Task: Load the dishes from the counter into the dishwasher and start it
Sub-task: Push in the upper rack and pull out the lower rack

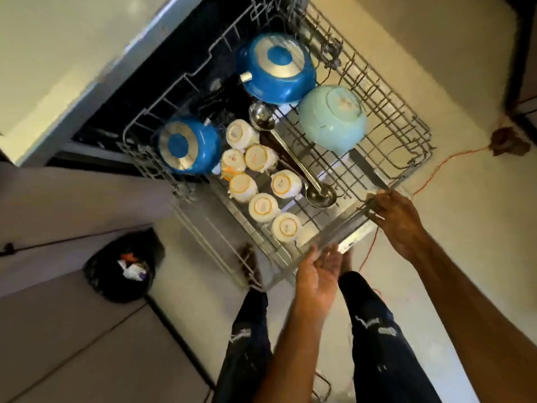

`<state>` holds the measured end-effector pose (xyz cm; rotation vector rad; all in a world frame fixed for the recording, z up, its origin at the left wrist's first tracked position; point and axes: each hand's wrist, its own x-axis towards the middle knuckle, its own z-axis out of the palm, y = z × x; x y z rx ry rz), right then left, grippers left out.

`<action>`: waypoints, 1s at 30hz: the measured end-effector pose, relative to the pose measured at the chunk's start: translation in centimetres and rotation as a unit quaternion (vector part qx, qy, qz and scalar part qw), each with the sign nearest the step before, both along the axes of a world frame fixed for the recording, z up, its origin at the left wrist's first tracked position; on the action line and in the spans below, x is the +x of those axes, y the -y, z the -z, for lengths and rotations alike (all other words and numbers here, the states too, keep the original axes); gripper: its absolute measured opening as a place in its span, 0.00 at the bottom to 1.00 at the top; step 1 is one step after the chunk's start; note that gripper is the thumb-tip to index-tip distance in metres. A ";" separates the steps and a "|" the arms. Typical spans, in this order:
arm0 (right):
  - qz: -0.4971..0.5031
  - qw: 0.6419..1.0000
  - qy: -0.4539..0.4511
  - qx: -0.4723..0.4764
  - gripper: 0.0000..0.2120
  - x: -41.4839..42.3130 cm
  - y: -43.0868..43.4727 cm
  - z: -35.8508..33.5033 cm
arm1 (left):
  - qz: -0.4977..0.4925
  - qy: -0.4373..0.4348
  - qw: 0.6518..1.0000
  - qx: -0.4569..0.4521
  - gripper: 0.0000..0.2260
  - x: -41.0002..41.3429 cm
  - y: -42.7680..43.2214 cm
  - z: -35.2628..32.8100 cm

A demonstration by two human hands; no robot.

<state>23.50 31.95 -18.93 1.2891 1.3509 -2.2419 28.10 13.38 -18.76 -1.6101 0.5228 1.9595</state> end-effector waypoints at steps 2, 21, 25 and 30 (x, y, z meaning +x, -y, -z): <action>0.002 0.999 -0.013 -0.033 0.44 -0.1 -1.0 -0.3 | -0.076 0.009 0.997 -0.024 0.21 0.0 -0.5 0.7; -0.024 0.995 -0.065 -0.076 0.22 -14.5 1.2 4.4 | -0.182 -0.152 0.969 -0.073 0.09 -12.8 4.0 1.9; -0.024 0.993 -0.090 -0.068 0.48 -19.0 3.0 4.0 | -0.185 -0.184 0.963 -0.072 0.21 -16.9 5.5 2.3; -0.023 0.989 -0.132 -0.068 0.35 -23.6 5.4 4.8 | -0.179 -0.246 0.950 -0.064 0.11 -21.2 8.2 3.2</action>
